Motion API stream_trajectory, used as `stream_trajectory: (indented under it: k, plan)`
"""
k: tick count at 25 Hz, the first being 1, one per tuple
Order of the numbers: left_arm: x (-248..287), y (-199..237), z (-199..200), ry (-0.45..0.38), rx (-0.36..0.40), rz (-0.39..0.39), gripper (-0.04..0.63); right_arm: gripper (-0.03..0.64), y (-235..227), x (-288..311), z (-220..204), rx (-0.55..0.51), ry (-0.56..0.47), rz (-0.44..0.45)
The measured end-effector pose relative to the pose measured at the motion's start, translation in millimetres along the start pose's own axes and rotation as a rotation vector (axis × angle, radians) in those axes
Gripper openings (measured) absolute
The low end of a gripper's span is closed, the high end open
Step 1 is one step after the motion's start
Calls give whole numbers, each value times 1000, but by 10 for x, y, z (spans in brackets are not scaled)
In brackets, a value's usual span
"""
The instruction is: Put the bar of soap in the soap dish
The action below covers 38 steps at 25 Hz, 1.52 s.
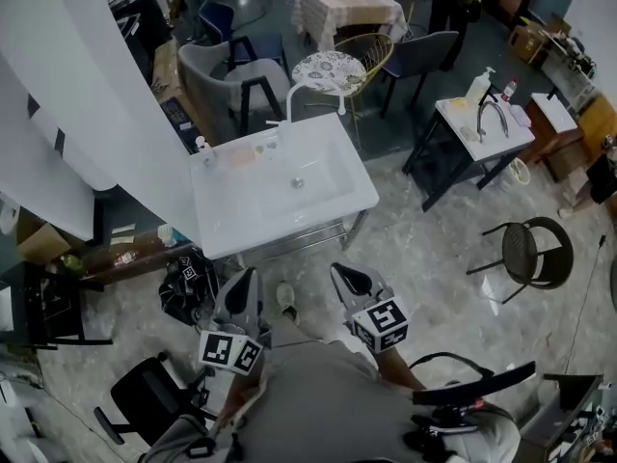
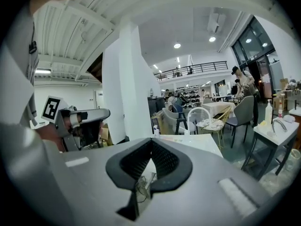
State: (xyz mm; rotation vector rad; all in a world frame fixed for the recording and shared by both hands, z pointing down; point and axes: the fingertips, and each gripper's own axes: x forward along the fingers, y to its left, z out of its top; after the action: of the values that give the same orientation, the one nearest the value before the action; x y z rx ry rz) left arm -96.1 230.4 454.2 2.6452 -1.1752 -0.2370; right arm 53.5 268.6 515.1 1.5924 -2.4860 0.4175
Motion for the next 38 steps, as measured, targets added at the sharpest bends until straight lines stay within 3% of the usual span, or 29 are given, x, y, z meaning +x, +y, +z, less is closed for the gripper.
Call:
stream_trajectory:
  k: [5, 12, 15, 20, 23, 32, 38]
  plan:
    - [394, 557, 72, -18, -37, 13, -2, 3, -98, 580, 142, -37, 35, 6]
    - [951, 1195, 205, -34, -33, -19, -2, 3, -258, 1218, 296, 12, 75, -33]
    - [1179, 1424, 197, -18, -33, -59, -2, 3, -353, 1420, 361, 32, 94, -49]
    - [1396, 1692, 33, 58, 74, -178, -2, 3, -410, 1688, 412, 101, 90, -72]
    - [1533, 1861, -23, 74, 91, -227, -2, 2, -437, 1849, 443, 157, 79, -60]
    - [1907, 2335, -60, 52, 22, -205, -2, 3, -645, 2216, 489, 186, 88, -102]
    - [2106, 2536, -105, 85, 29, -229, -2, 2, -745, 2402, 450, 206, 113, -129]
